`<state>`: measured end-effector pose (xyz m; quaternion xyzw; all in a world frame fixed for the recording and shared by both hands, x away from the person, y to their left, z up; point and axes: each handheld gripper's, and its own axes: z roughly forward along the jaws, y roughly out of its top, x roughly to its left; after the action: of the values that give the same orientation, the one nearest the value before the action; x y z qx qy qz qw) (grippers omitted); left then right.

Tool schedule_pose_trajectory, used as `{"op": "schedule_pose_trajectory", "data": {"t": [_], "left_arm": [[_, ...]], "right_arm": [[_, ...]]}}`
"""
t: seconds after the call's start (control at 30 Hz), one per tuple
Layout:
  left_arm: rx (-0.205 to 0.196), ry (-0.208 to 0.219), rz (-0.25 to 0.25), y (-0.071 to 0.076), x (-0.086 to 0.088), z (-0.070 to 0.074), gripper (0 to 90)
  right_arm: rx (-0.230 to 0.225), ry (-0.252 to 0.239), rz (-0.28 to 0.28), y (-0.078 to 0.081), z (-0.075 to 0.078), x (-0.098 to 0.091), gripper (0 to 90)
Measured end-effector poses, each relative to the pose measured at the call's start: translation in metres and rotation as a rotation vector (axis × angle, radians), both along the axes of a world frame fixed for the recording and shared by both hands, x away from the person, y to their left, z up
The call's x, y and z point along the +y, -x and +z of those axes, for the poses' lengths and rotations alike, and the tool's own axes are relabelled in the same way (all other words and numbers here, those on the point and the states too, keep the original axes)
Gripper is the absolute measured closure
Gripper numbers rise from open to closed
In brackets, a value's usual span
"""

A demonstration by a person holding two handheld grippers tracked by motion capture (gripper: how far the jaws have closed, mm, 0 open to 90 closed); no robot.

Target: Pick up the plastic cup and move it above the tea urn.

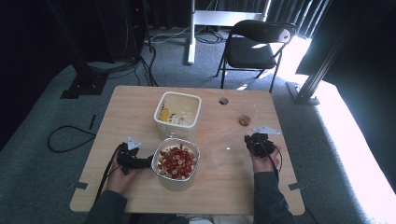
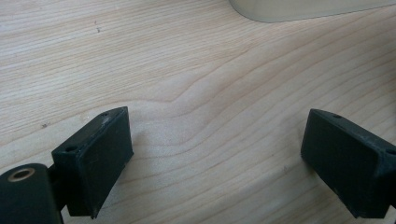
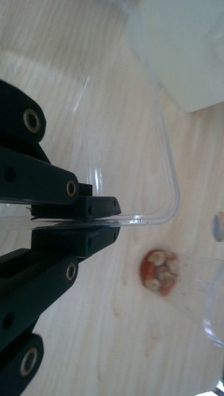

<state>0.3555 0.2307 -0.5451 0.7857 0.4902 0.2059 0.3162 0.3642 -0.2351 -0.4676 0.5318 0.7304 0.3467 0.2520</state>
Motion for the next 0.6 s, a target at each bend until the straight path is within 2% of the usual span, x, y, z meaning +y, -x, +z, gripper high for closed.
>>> {"op": "schedule_pose_trajectory", "data": {"t": [0.13,0.33,0.6], "left_arm": [[0.0,0.0,0.0,0.0,0.0,0.0,9.5],[0.0,0.0,0.0,0.0,0.0,0.0,9.5],[0.0,-0.001,0.0,0.0,0.0,0.0,9.5]], "right_arm": [[-0.029,0.012,-0.003,-0.001,0.014,0.001,86.4],[-0.066,0.003,-0.01,-0.004,0.032,0.0,86.6],[-0.092,-0.013,-0.021,-0.009,0.053,-0.002,86.6]]}}
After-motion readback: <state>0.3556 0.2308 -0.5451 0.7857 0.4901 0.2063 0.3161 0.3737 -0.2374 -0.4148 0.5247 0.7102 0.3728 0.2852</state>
